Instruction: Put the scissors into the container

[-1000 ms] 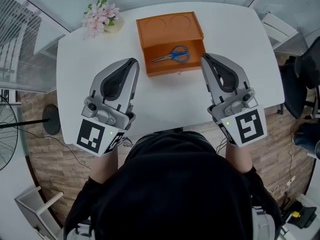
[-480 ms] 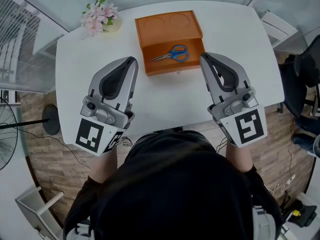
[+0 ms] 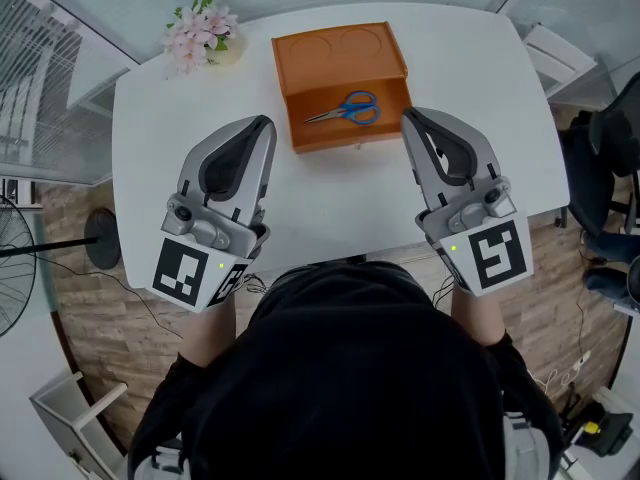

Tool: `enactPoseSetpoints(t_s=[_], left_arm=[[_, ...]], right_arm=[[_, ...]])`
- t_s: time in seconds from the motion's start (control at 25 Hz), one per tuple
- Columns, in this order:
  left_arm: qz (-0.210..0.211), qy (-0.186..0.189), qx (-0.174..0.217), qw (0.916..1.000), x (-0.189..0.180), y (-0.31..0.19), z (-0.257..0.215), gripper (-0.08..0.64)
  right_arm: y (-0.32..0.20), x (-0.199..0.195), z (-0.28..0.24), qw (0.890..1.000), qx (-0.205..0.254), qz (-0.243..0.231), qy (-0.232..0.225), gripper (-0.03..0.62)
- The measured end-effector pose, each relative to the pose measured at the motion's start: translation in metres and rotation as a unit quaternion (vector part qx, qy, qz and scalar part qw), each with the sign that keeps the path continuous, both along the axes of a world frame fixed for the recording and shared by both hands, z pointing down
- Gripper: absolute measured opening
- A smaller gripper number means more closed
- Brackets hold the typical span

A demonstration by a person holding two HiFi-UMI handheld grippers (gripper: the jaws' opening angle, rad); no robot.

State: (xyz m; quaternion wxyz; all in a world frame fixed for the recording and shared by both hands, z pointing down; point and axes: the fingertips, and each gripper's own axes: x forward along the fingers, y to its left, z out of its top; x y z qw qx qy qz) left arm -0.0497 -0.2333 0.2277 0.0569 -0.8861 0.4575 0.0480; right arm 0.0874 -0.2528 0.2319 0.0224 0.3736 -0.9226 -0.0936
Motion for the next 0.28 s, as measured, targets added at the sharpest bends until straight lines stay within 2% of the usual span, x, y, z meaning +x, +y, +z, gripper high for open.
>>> enactPoseSetpoints(t_s=[0.28], left_arm=[[-0.001,0.0,0.0,1.0,0.0015,-0.001,0.0002,0.014]], right_arm=[[-0.0017,0.0018,0.0012,1.0,-0.001,0.002,0.003,0.005]])
